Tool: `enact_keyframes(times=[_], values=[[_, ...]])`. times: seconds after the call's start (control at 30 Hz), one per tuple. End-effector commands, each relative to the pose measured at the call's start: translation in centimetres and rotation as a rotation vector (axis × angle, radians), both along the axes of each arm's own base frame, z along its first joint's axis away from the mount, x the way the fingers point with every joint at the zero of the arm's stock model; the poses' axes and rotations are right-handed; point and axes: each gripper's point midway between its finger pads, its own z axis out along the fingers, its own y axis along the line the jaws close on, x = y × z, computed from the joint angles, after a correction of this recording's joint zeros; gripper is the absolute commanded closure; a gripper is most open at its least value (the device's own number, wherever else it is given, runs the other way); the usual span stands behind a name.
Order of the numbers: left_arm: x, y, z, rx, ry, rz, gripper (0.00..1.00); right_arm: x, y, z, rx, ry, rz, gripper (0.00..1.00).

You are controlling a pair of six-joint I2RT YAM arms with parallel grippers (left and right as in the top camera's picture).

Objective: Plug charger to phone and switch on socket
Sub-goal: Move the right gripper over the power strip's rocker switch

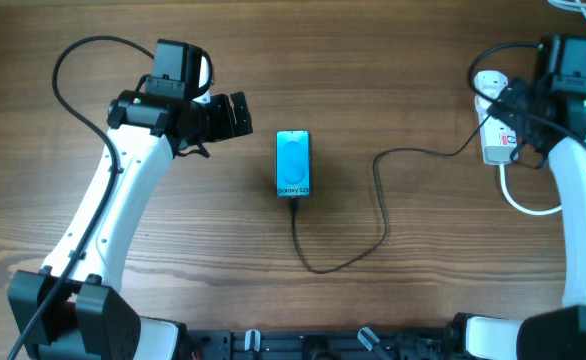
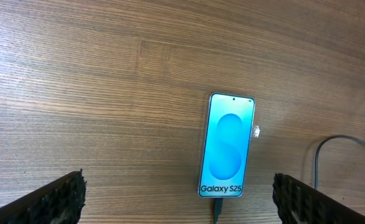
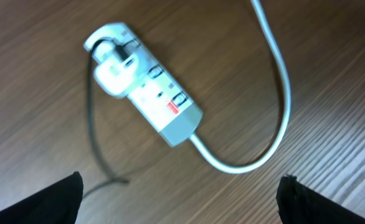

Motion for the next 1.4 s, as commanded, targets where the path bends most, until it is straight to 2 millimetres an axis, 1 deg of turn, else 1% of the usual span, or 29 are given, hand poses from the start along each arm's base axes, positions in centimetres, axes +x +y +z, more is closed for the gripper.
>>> enact_keyframes(times=[0.0,0.07,0.1,0.2,0.23,0.27,0.3,0.4,0.5,0.63,0.7,0.8,0.9,0.97,1.07,1.37], values=[[0.1,0.4,-0.2,0.014,0.003,0.009,0.0,0.3,-3.3,-2.5,-0.017,0.064,-0.063,0.0],[0.1,0.4,-0.2,0.014,0.003,0.009,0.0,0.5,-5.5,-4.3,-0.032,0.118,-0.056,0.0],[0.1,0.4,-0.2,0.014,0.003,0.009,0.0,0.7,-6.6,-5.9,0.005,0.138,-0.062,0.0],[0.1,0.4,-0.2,0.014,0.003,0.009,0.0,2.6,-6.7,-9.0,0.174,0.102,0.034,0.0],[0.1,0.4,-0.2,0.014,0.003,0.009,0.0,3.0,-7.4,-10.1,0.204,0.089,0.022,0.0],[0.1,0.4,-0.2,0.014,0.003,0.009,0.0,3.2,-8.3,-10.9,0.21,0.082,-0.005,0.0],[0.1,0.4,-0.2,0.014,0.003,0.009,0.0,3.4,-8.8,-11.3,0.208,0.077,-0.011,0.0],[0.1,0.4,-0.2,0.014,0.003,0.009,0.0,5.2,-9.7,-12.3,0.19,0.028,-0.019,0.0],[0.1,0.4,-0.2,0.014,0.003,0.009,0.0,6.6,-10.4,-13.1,0.189,-0.02,-0.053,0.0],[0.1,0.4,-0.2,0.014,0.003,0.009,0.0,7.4,-10.7,-15.6,0.196,-0.007,-0.052,0.0],[0.1,0.4,-0.2,0.014,0.003,0.009,0.0,7.4,-10.6,-17.5,0.217,0.019,-0.051,0.0],[0.1,0.4,-0.2,0.014,0.003,0.009,0.0,7.8,-9.6,-19.5,0.281,0.027,-0.024,0.0],[0.1,0.4,-0.2,0.014,0.003,0.009,0.0,7.9,-9.3,-20.2,0.301,0.031,-0.018,0.0],[0.1,0.4,-0.2,0.014,0.003,0.009,0.0,8.0,-9.2,-20.2,0.307,0.029,-0.014,0.0],[0.1,0.4,-0.2,0.014,0.003,0.009,0.0,8.5,-8.4,-20.1,0.347,0.005,0.009,0.0],[0.1,0.4,-0.2,0.014,0.003,0.009,0.0,7.9,-8.2,-20.4,0.359,0.028,0.005,0.0]])
